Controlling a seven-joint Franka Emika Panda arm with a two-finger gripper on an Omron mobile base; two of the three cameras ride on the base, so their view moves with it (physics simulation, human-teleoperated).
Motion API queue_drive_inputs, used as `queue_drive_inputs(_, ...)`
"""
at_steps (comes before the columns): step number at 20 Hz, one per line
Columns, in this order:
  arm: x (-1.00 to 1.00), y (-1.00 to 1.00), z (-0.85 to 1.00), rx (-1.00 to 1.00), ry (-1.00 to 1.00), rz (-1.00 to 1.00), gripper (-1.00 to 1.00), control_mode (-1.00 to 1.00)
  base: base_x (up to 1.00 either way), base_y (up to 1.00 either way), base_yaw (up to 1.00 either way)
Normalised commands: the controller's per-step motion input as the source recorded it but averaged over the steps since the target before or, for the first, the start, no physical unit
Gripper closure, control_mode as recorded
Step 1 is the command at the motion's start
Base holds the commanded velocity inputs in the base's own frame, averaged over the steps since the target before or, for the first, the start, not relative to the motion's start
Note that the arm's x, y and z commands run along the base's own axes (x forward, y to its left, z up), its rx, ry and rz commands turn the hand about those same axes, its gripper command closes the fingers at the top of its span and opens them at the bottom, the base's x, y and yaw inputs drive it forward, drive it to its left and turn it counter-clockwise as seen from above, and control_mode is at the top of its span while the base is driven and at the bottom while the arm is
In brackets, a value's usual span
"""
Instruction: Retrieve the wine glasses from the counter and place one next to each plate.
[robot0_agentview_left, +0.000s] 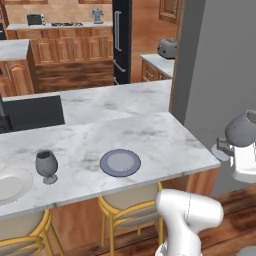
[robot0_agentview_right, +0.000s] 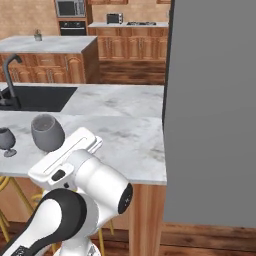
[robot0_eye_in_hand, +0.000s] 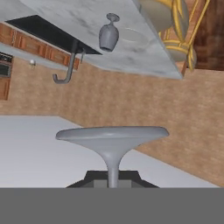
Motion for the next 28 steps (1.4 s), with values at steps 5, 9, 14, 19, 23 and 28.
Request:
queue_drive_inputs(5, 0.13, 0.0, -0.03, 0.0, 0.0, 0.02, 1.0, -1.0, 0.34, 0.0, 0.09)
queue_drive_inputs(9, 0.64, 0.09, -0.17, -0.03, 0.0, 0.09, 1.0, -1.0, 0.0, 0.0, 0.0)
queue_drive_inputs(14, 0.46, 0.13, -0.2, -0.07, 0.0, 0.05, 1.0, -1.0, 0.0, 0.0, 0.0)
queue_drive_inputs(19, 0.4, 0.09, -0.4, -0.1, 0.0, 0.03, 1.0, -1.0, 0.0, 0.0, 0.0)
queue_drive_inputs(23, 0.4, 0.01, -0.38, -0.09, 0.0, 0.0, 1.0, -1.0, 0.0, 0.0, 0.0)
queue_drive_inputs(28, 0.39, 0.0, -0.23, -0.02, 0.0, 0.0, 1.0, -1.0, 0.0, 0.0, 0.0)
